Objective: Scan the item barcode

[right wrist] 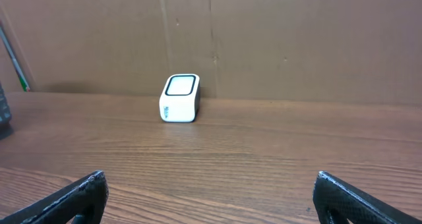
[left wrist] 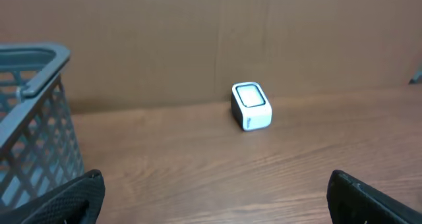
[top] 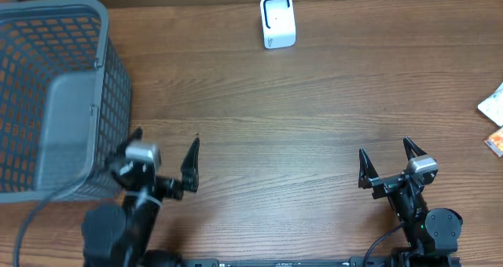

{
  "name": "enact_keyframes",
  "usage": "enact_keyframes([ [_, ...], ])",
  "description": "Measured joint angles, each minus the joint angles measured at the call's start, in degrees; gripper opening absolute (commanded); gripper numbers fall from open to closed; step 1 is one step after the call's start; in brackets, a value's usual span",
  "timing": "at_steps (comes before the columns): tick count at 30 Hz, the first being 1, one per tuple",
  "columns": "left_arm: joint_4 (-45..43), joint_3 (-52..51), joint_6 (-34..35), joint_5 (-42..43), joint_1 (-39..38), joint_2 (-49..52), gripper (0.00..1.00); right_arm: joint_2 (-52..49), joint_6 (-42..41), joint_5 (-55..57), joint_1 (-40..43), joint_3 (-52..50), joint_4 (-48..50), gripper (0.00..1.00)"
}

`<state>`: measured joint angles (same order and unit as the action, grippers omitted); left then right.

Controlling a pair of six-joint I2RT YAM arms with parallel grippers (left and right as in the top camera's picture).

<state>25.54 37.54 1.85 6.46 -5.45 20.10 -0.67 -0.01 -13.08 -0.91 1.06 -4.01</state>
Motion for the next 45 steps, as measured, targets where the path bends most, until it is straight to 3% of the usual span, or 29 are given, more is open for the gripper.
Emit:
enact_keyframes([
  [10,-0.44,-18.14,-1.01,1.33,2.29,-14.19,1.0,0.04,-0.02,-0.02,0.0,0.0,-0.02,1.0],
  [15,-7.69,-24.37,-0.52,0.52,3.37,-19.08,1.0,0.04,0.0,0.0,0.02,0.0,-0.02,1.0],
  [22,-22.62,-35.39,6.86,-6.82,4.11,-19.23,1.0,0.04,0.0,-0.02,0.02,0.0,0.0,1.0],
  [31,-21.55,-37.05,9.57,-10.49,4.11,-19.23,1.0,0.04,0.0,-0.02,0.02,0.0,-0.02,1.0],
  [45,-21.46,-37.05,2.21,-12.02,5.9,-19.23,1.0,0.04,-0.02,0.0,0.0,0.0,-0.07,1.0],
])
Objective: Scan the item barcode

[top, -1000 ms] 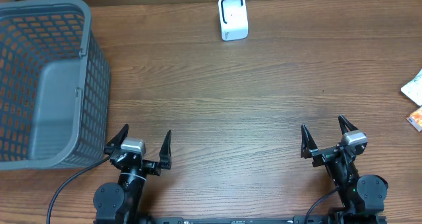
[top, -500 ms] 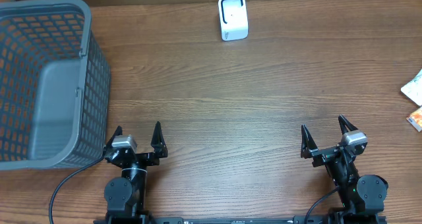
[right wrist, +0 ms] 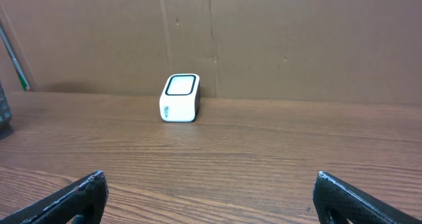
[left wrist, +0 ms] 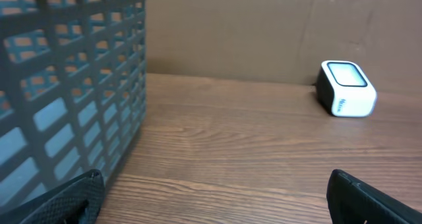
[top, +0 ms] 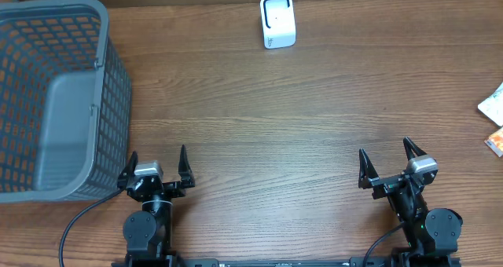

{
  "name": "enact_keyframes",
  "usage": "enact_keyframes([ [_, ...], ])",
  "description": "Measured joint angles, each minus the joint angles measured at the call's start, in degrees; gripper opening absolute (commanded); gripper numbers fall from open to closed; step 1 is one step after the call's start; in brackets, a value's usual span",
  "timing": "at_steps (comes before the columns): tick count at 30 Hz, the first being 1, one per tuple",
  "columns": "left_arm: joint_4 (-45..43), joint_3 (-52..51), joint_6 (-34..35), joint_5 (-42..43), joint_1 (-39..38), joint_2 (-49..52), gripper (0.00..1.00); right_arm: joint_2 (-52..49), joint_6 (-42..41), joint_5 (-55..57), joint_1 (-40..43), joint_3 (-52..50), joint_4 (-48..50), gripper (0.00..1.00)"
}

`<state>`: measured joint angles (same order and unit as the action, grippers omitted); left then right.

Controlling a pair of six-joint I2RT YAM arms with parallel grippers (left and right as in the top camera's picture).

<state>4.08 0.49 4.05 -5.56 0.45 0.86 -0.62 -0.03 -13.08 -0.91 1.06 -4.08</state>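
Observation:
The white barcode scanner [top: 277, 20] stands at the far middle of the table, also seen in the left wrist view [left wrist: 347, 89] and the right wrist view [right wrist: 179, 97]. A white packet [top: 493, 102] and an orange item [top: 496, 144] lie at the right edge, cut off by the frame. My left gripper [top: 157, 159] [left wrist: 214, 188] is open and empty near the front edge, beside the basket's front corner. At the front right, my right gripper [top: 385, 151] [right wrist: 210, 188] is open over bare wood, holding nothing.
A large grey mesh basket [top: 55, 94] fills the left side of the table, and its wall [left wrist: 66, 85] looms at the left of the left wrist view. A brown cardboard wall [right wrist: 264, 39] closes off the back.
My left gripper was raised and turned by the basket's front right corner. Now it sits lower, nearer the front edge, facing straight ahead, still open. The right arm has not moved.

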Motion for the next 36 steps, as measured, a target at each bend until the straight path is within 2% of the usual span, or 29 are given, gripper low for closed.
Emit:
enact_keyframes([
  [36,-0.09,0.0,-1.53,-0.48,0.04,0.0,1.0,0.0,0.0,-0.02,0.0,0.0,0.02,1.0],
])
